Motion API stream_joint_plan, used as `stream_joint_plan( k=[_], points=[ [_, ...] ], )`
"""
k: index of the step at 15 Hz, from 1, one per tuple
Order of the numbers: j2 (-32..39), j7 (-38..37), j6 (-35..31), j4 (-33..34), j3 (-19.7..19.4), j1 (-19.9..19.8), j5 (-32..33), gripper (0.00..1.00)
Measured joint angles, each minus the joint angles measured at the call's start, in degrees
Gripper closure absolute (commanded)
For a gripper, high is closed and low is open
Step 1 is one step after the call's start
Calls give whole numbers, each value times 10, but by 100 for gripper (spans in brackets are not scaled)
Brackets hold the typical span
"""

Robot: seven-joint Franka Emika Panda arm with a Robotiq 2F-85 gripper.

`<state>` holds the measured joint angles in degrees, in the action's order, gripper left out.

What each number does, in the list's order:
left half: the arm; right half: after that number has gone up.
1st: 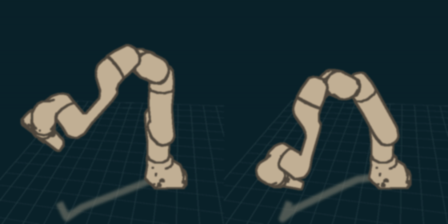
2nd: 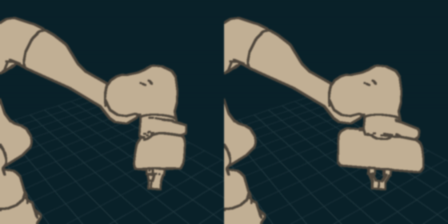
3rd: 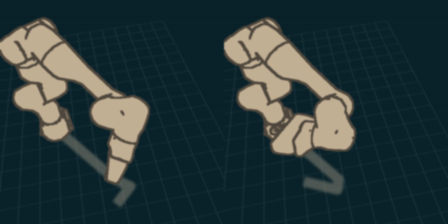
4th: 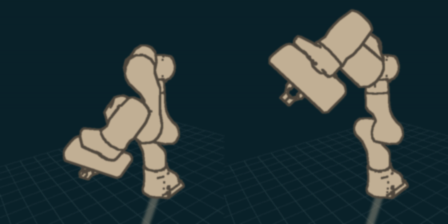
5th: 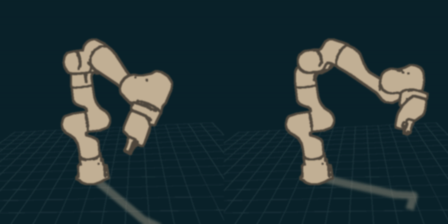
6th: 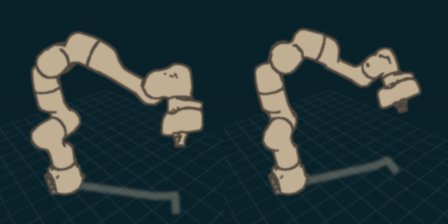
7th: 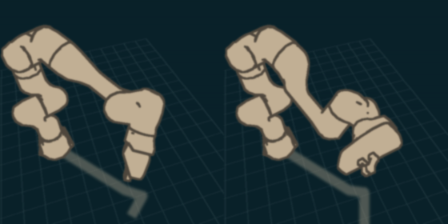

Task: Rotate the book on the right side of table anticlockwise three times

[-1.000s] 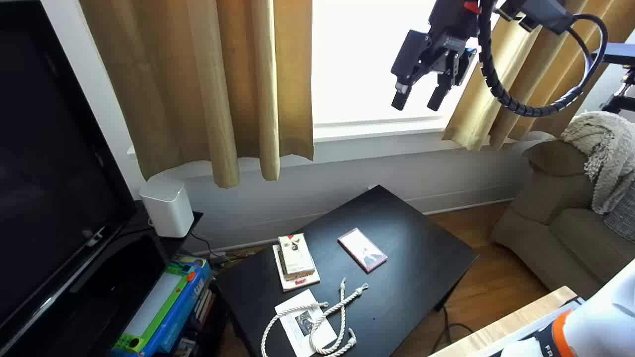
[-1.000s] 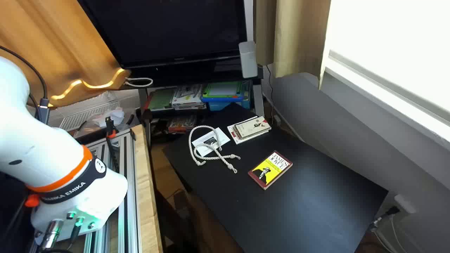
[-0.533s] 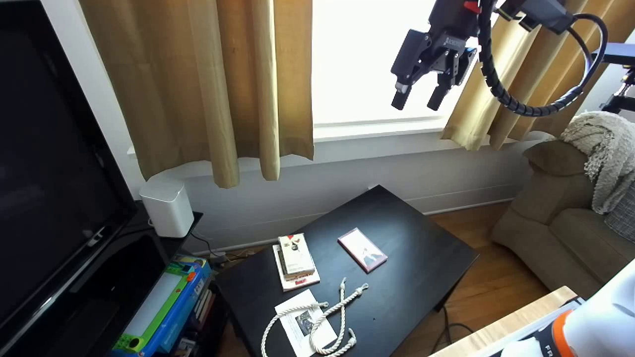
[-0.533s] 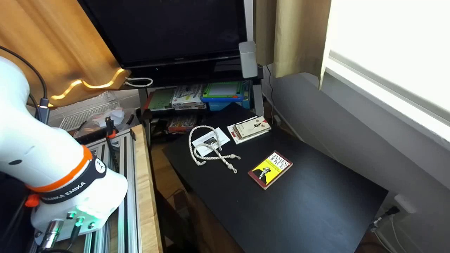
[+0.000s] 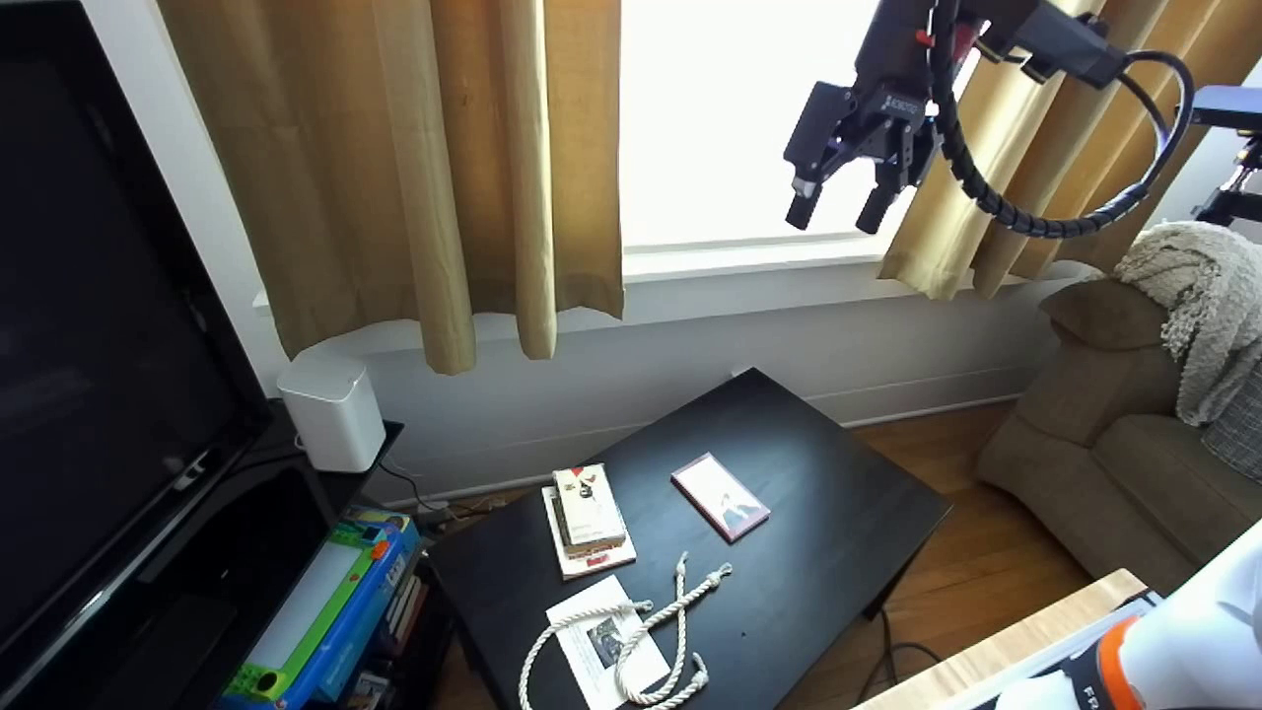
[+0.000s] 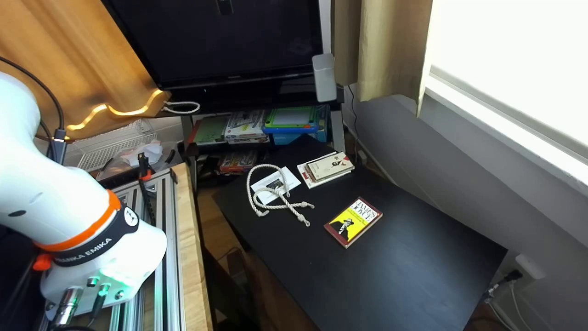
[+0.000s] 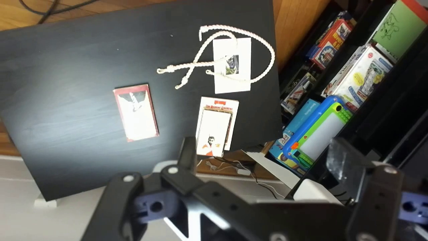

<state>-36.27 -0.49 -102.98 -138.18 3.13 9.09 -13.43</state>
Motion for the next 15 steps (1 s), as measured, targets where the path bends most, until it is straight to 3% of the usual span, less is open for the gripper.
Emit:
stream_joint_plan(
  k=[3, 6, 11, 15],
  points=[
    [71, 46, -2, 1, -34, -11, -11, 0],
    [166, 77, -14, 20, -37, -15, -14, 0],
    [328, 77, -50, 83, 6, -8, 0, 0],
    [424, 18, -110, 114, 38, 1, 73, 0]
  ],
)
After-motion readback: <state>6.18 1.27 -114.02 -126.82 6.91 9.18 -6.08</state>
